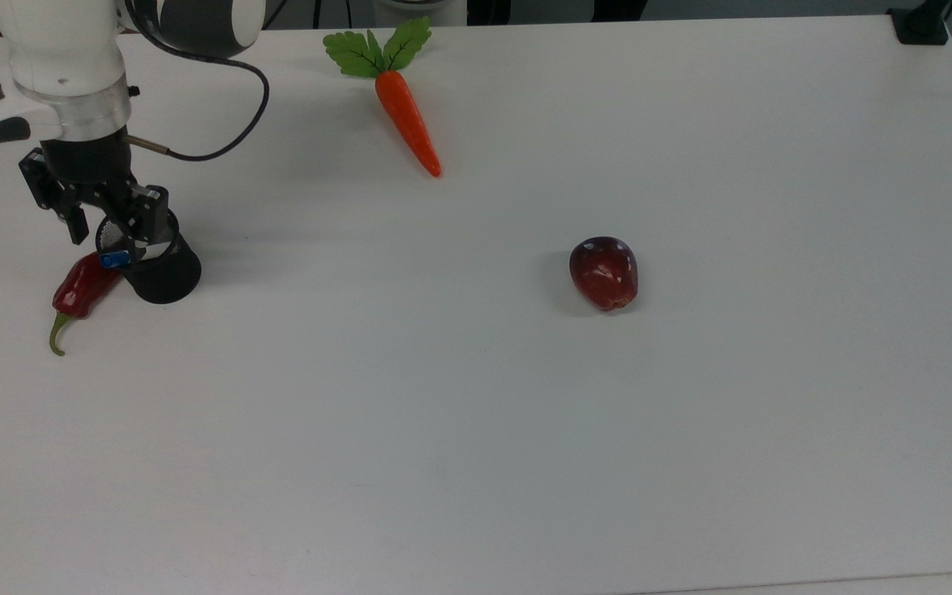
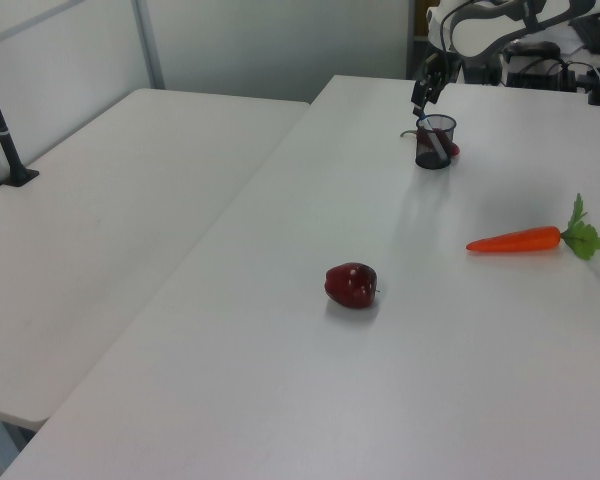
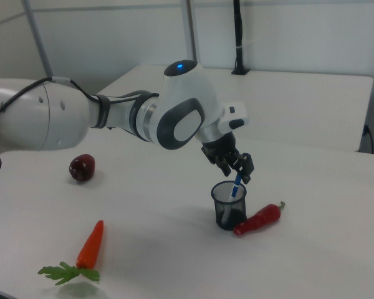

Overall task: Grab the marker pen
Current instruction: 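Lower the gripper and close it on the blue-capped marker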

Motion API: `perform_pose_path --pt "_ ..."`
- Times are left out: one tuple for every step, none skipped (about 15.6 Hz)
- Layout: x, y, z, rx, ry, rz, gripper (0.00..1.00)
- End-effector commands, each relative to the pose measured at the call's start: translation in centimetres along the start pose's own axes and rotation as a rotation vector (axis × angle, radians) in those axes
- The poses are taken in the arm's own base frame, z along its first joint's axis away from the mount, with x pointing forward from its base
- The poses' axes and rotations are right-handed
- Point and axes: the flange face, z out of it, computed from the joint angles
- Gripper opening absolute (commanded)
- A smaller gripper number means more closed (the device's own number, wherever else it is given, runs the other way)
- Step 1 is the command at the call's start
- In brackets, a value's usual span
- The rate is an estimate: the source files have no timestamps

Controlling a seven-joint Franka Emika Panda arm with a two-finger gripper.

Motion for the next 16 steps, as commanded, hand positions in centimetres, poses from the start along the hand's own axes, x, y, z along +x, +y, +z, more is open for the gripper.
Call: perform_pose_path --pt "0.2 -0.4 0.6 0.009 0.034 -0.015 0.43" --pt "0.2 -0.4 0.6 0.011 0.037 -0.013 0.38" --pt "0.2 -0.4 0.6 0.012 0.037 -0.014 0.35" --pt "0.2 -0.6 0.6 0.012 0.038 -0.014 0.3" --pt "0.3 -0.6 0.6 0.013 0.038 -0.015 0.26" --pt "0.3 -0.6 0.6 0.014 0.038 -0.014 0.22" --pt "0.3 -0.6 0.6 0.014 0.038 -0.014 0.17" --pt "0.3 -0.8 0.6 0.015 0.038 -0.015 0.14" --pt "0.3 -0.7 0.5 0.015 0.04 -0.014 0.1" --pt "0.3 -0.7 0.5 0.016 0.038 -0.012 0.08" --pt "0.3 -0.8 0.4 0.016 0.038 -0.012 0.07" --pt "0.4 -0.9 0.1 0.017 0.041 -0.013 0.05" --pt "0.4 -0.9 -0.2 0.017 0.044 -0.012 0.05" --pt "0.5 -0.8 -0.6 0.017 0.047 -0.006 0.05" --pt "0.7 -0.7 -1.2 0.017 0.056 0.005 0.05" --pt "0.8 -0.5 -2.2 0.016 0.068 0.008 0.05"
